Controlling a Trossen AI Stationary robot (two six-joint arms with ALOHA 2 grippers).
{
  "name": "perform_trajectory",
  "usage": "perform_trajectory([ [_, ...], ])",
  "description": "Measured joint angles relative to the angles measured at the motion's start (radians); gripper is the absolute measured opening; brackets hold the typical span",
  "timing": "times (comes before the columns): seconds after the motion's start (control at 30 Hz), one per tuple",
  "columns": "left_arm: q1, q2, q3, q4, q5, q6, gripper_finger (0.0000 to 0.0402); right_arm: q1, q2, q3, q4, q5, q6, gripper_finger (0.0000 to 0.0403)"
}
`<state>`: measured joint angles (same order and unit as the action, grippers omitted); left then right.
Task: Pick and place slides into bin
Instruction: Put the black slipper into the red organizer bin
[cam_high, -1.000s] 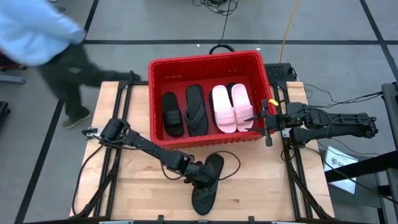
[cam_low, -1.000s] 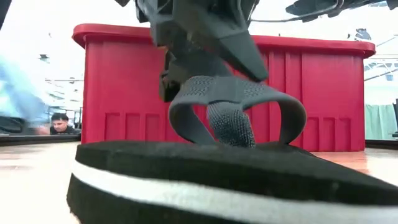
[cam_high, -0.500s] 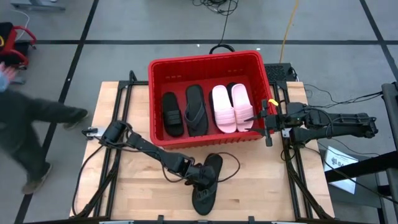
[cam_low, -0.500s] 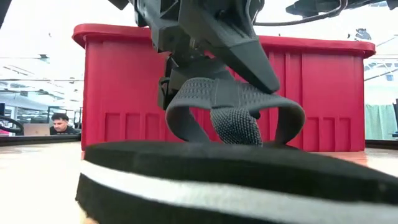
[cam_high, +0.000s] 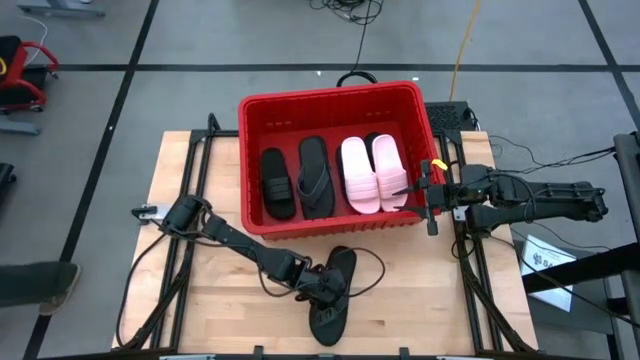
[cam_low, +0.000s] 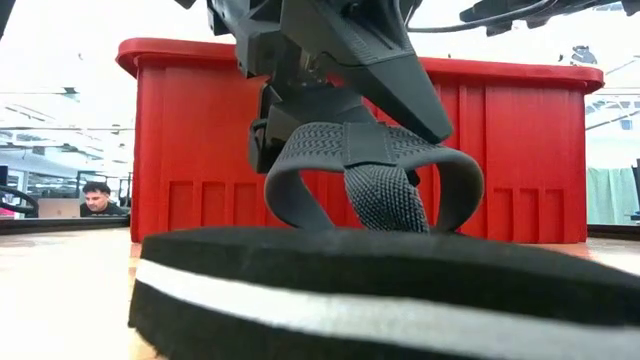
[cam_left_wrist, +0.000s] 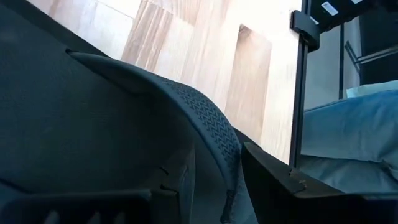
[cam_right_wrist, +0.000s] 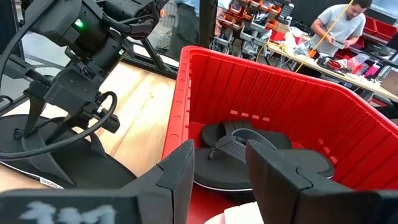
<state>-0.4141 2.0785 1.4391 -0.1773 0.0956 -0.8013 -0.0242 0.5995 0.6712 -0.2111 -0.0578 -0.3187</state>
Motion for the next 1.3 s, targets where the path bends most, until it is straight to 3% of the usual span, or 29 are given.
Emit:
perform_trajectory([
  [0.23, -0.002, 0.008, 0.0, 0.02, 0.006, -0.001, 0.0115, 0.0, 0.0, 0.0, 0.0, 0.0, 0.0, 0.0134],
  [0.53, -0.003, 0.024, -0.001, 0.036, 0.059, -0.05, 0.0008, 0.0, 0.0, 0.0, 0.0, 0.001, 0.0, 0.0134],
  [0.7, 0.003, 0.022, 0.0, 0.049, 0.074, -0.047, 0.0003, 0.0, 0.0, 0.0, -0.002, 0.002, 0.0, 0.0134],
  [0.93, 0.012, -0.003, 0.001, 0.078, 0.211, -0.047, 0.0002, 0.0, 0.0, 0.0, 0.005, 0.003, 0.0, 0.0134],
  [1.3, 0.012, -0.173, 0.0, 0.022, 0.236, -0.051, 0.0002, 0.0, 0.0, 0.0, 0.005, 0.004, 0.019, 0.0134],
])
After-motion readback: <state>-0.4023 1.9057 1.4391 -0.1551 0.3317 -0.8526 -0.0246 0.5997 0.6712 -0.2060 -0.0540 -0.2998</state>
